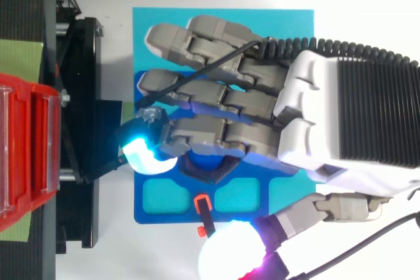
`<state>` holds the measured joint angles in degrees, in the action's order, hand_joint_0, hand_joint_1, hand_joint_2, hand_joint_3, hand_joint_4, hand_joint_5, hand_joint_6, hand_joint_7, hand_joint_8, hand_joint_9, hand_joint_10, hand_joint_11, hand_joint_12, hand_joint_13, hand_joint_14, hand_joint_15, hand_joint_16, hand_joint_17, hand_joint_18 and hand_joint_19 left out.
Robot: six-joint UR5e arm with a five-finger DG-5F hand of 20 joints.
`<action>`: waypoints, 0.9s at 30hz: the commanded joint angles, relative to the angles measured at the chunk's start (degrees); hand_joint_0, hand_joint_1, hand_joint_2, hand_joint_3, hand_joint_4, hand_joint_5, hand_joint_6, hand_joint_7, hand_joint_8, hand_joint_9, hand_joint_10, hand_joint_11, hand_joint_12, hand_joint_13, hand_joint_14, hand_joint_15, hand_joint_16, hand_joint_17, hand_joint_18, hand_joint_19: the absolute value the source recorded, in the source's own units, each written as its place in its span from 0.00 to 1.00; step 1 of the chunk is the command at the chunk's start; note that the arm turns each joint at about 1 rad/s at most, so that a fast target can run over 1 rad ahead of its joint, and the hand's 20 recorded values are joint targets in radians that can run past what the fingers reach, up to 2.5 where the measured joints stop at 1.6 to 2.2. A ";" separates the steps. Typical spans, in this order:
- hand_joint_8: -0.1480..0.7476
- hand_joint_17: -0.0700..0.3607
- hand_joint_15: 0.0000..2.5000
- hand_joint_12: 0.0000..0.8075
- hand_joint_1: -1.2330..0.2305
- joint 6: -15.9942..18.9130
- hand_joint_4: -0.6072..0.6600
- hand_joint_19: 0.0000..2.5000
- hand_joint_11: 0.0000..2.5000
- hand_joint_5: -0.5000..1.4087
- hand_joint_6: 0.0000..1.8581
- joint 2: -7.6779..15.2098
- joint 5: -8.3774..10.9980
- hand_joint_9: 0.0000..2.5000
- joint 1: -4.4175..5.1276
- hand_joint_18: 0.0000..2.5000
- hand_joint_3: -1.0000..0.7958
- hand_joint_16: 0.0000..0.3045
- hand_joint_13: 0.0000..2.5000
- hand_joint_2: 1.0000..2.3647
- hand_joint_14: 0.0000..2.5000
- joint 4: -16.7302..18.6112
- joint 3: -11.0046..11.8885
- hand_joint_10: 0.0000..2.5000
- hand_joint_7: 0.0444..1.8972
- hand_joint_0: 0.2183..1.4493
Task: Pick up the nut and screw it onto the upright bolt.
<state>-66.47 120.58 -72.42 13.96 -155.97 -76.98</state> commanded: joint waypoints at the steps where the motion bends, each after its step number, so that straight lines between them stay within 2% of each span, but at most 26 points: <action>1: 0.37 0.41 0.00 0.42 0.81 0.02 0.63 0.00 0.00 0.18 0.27 0.01 0.09 0.04 0.19 0.00 0.28 0.16 0.00 0.00 0.00 0.05 -0.10 0.00 0.35 0.20; 3: 0.37 0.41 0.00 0.42 0.81 0.02 0.63 0.00 0.00 0.19 0.27 0.01 1.58 0.04 0.55 0.00 0.28 0.16 0.00 0.00 0.00 -0.39 -0.01 0.00 0.35 0.19; 5: 0.37 0.41 0.00 0.42 0.81 0.29 0.64 0.00 0.00 0.19 0.27 0.01 1.93 0.05 0.63 0.00 0.28 0.16 0.00 0.00 0.00 -0.47 -0.01 0.00 0.35 0.19; 8: 0.36 0.41 0.00 0.41 0.81 0.55 0.63 0.00 0.00 0.19 0.27 0.01 1.67 0.05 0.72 0.00 0.28 0.15 0.00 0.00 0.00 -0.47 -0.72 0.00 0.36 0.20; 9: 0.36 0.41 0.00 0.41 0.81 0.90 0.63 0.00 0.00 0.19 0.27 0.01 1.58 0.05 0.72 0.00 0.28 0.15 0.00 0.00 0.00 -0.21 -1.86 0.00 0.35 0.20; 11: 0.36 0.40 0.00 0.41 0.81 1.43 0.63 0.00 0.00 0.19 0.27 0.01 1.58 0.05 0.72 0.00 0.28 0.15 0.00 0.00 0.00 0.49 -2.65 0.00 0.35 0.20; 19: 0.36 0.40 0.00 0.41 0.80 1.87 0.63 0.00 0.00 0.19 0.27 0.01 0.44 0.05 0.02 0.00 0.28 0.15 0.00 0.00 0.00 1.28 -2.82 0.00 0.36 0.20; 23: 0.37 0.40 0.00 0.41 0.80 1.87 0.64 0.00 0.00 0.19 0.27 0.01 0.17 0.06 0.02 0.00 0.28 0.15 0.00 0.00 0.00 1.28 -2.82 0.00 0.39 0.20; 27: 0.39 0.35 0.00 0.37 0.77 1.87 0.69 0.00 0.00 0.20 0.27 0.01 0.09 0.09 -0.16 0.00 0.28 0.12 0.01 0.00 0.00 1.20 -2.82 0.00 0.41 0.21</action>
<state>-64.59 120.58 -72.25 13.93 -154.74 -79.80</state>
